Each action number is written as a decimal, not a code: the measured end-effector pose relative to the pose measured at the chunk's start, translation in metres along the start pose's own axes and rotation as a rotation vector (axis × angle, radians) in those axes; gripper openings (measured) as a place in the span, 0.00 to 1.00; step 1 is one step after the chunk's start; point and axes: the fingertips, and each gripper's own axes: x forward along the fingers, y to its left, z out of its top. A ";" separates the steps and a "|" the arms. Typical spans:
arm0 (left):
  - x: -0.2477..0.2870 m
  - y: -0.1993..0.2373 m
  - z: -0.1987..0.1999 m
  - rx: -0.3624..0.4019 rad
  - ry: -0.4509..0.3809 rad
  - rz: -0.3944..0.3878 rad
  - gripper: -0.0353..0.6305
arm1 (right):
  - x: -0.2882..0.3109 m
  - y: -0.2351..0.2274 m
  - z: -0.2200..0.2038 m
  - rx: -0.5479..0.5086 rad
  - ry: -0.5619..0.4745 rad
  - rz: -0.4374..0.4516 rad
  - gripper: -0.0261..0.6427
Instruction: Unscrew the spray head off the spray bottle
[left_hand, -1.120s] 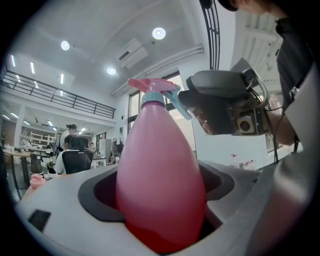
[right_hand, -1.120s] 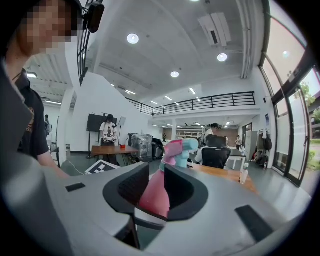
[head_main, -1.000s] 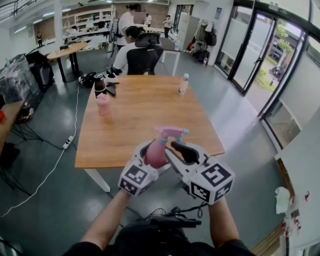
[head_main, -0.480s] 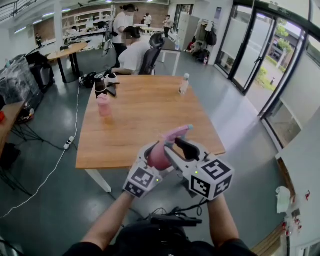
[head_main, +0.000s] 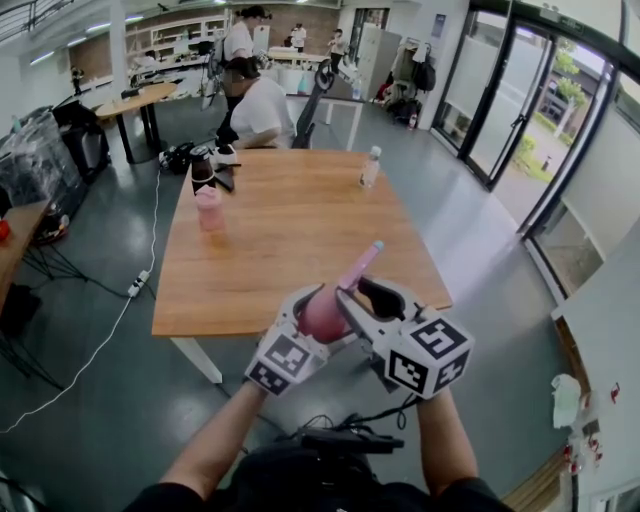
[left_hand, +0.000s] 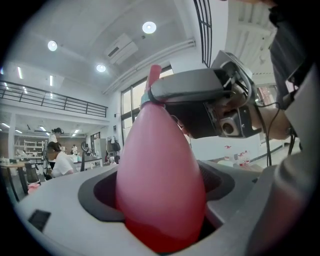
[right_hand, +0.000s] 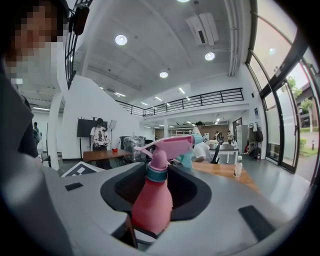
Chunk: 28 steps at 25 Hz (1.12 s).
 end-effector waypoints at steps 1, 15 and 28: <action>0.000 -0.001 0.000 0.000 0.001 -0.015 0.70 | 0.000 0.001 0.000 -0.005 -0.003 0.018 0.26; -0.010 -0.021 0.001 -0.020 -0.017 -0.251 0.70 | -0.011 0.004 -0.005 0.073 -0.064 0.258 0.25; -0.015 -0.024 -0.006 -0.037 -0.017 -0.311 0.70 | -0.019 0.000 -0.001 0.060 -0.098 0.314 0.25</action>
